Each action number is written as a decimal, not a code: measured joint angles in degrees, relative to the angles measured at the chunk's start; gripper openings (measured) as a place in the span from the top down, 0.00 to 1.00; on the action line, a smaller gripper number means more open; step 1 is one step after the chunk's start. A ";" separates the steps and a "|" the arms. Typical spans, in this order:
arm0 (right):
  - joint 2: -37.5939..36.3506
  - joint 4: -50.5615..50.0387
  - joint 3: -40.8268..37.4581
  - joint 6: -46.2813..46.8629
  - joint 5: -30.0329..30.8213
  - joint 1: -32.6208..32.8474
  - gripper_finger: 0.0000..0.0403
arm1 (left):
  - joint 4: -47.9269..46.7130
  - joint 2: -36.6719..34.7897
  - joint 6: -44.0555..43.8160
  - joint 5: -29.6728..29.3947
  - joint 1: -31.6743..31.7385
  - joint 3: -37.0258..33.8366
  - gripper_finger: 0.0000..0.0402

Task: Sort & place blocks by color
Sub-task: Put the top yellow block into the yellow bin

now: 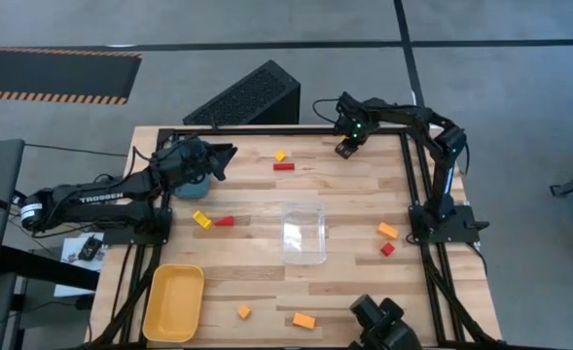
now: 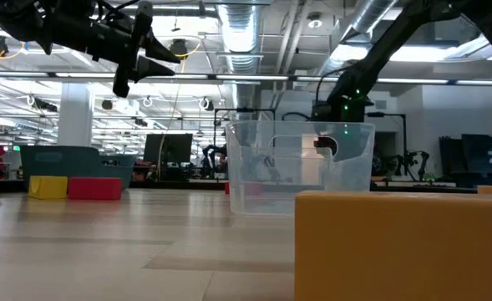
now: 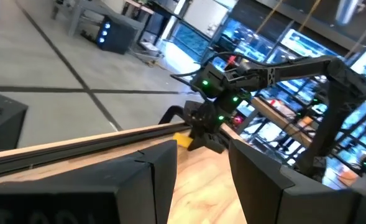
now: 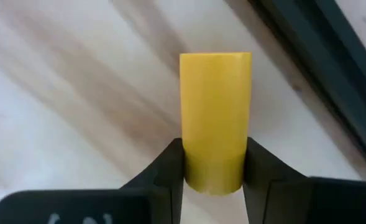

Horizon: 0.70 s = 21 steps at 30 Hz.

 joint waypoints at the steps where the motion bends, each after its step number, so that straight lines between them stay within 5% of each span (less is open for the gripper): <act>1: -0.56 0.03 0.00 0.81 -0.91 0.57 0.71 | -0.33 -0.47 0.19 1.29 0.00 -0.02 0.67; 10: -8.92 4.95 0.00 12.22 -3.14 9.88 0.66 | -0.20 -8.50 6.38 8.32 0.87 -0.07 0.67; 21: -14.23 18.52 0.06 33.17 -1.84 30.43 0.68 | -6.23 -16.17 12.82 12.30 1.05 -0.02 0.67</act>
